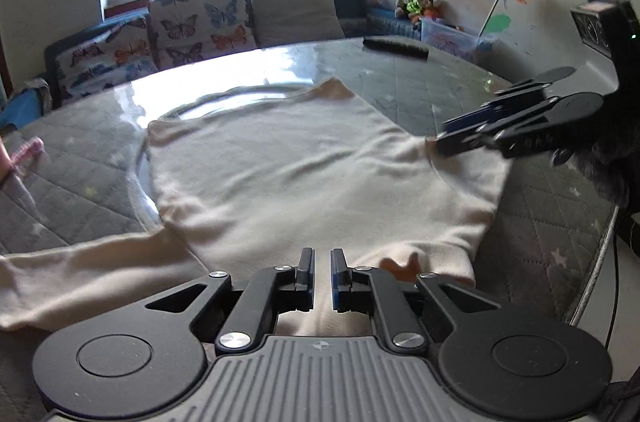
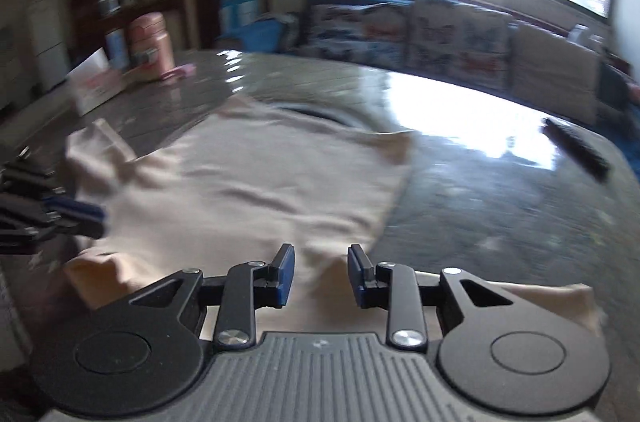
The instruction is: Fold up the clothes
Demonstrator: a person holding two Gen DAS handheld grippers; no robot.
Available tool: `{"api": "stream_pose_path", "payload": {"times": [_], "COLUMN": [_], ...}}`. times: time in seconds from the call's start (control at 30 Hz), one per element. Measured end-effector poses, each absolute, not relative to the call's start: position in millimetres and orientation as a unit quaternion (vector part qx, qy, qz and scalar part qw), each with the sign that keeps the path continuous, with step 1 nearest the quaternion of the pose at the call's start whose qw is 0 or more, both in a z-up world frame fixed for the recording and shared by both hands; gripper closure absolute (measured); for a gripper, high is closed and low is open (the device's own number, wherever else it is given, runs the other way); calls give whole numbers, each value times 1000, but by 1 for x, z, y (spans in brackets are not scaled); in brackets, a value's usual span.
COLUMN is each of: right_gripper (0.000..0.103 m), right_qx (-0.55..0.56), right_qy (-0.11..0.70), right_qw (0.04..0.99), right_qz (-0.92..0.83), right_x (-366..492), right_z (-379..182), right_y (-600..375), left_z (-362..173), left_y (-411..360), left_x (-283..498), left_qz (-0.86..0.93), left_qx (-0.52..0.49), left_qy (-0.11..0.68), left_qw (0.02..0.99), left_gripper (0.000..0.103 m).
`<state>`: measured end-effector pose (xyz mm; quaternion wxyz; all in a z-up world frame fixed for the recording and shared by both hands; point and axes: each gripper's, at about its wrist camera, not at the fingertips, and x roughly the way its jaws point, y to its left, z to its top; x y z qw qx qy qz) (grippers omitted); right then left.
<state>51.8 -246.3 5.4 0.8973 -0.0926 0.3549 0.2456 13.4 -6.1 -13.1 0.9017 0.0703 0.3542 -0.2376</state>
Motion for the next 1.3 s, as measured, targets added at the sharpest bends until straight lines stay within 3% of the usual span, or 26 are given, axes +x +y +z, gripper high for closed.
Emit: {"api": "stream_pose_path", "payload": {"times": [0.23, 0.3, 0.5, 0.8, 1.13, 1.3], "right_gripper": [74, 74, 67, 61, 60, 57], "right_qx": [-130, -142, -169, -158, -158, -155], "right_qy": [368, 368, 364, 375, 381, 383], "right_qw": [859, 849, 836, 833, 831, 830], "right_qz": [332, 351, 374, 375, 373, 374], "right_x": [42, 36, 28, 35, 37, 37], "right_z": [-16, -24, -30, -30, -30, -30], "right_y": [-182, -170, -157, -160, -159, -159], "left_z": [-31, -30, -25, -15, -36, -38], "left_y": [-10, -5, 33, 101, 83, 87], "left_x": [10, 8, 6, 35, 92, 103], "left_qz": [-242, -238, -180, -71, -81, -65], "left_qx": [63, 55, 27, -2, 31, 25], "left_qy": [370, 369, 365, 357, 361, 347], "left_qw": [894, 897, 913, 932, 928, 935], "left_gripper": [92, 82, 74, 73, 73, 59]}}
